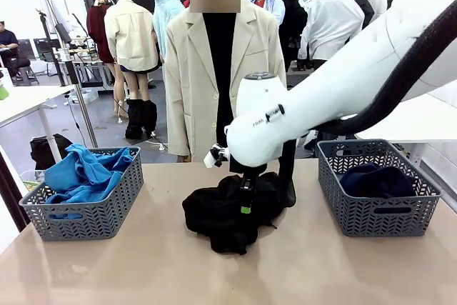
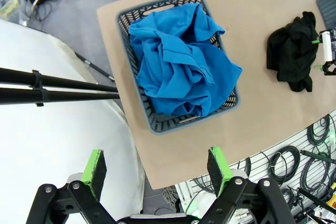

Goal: Sort the tops and bottoms.
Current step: Lift clothes from the center of the table with your right hand.

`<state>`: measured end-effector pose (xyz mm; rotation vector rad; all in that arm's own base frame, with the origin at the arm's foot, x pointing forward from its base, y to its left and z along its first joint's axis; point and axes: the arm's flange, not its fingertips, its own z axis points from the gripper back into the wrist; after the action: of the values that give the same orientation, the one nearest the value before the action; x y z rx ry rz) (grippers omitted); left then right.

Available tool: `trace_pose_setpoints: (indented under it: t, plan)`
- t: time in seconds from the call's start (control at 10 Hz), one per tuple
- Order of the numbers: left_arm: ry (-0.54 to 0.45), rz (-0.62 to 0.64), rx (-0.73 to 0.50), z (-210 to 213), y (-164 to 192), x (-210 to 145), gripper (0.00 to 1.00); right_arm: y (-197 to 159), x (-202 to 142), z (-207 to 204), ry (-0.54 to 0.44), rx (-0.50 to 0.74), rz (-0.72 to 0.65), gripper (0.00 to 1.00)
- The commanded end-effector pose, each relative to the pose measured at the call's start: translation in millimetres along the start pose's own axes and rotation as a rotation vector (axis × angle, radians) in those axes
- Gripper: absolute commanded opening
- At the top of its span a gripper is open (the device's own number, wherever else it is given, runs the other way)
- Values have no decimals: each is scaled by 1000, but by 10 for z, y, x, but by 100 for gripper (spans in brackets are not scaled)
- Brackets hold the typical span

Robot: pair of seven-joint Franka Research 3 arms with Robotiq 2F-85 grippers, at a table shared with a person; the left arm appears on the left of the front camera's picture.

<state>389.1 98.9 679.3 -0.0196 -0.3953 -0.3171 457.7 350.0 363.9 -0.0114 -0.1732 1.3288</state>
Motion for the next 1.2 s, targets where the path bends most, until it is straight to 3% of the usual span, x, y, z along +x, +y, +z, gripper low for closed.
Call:
trace_pose_setpoints:
  t: [0.0, 0.2, 0.3, 0.4, 0.8, 1.1]
  plan:
    - [-6, 14, 1, 10, -1, 6, 100, -11, 8, -194, 59, -35, -59, 86]
    - [-6, 14, 1, 10, -1, 6, 100, -60, 27, -327, 81, -150, -131, 86]
    - [-6, 14, 1, 10, -1, 6, 100, -55, 32, -342, 94, -135, -133, 86]
    - [-6, 14, 1, 10, -1, 6, 100, -70, 27, -327, 71, -106, -127, 74]
    - [-6, 14, 1, 10, -1, 6, 100, -58, 27, -234, 18, -99, -179, 0]
    - [-6, 14, 1, 10, -1, 6, 100, -40, 22, -215, 6, -90, -184, 0]
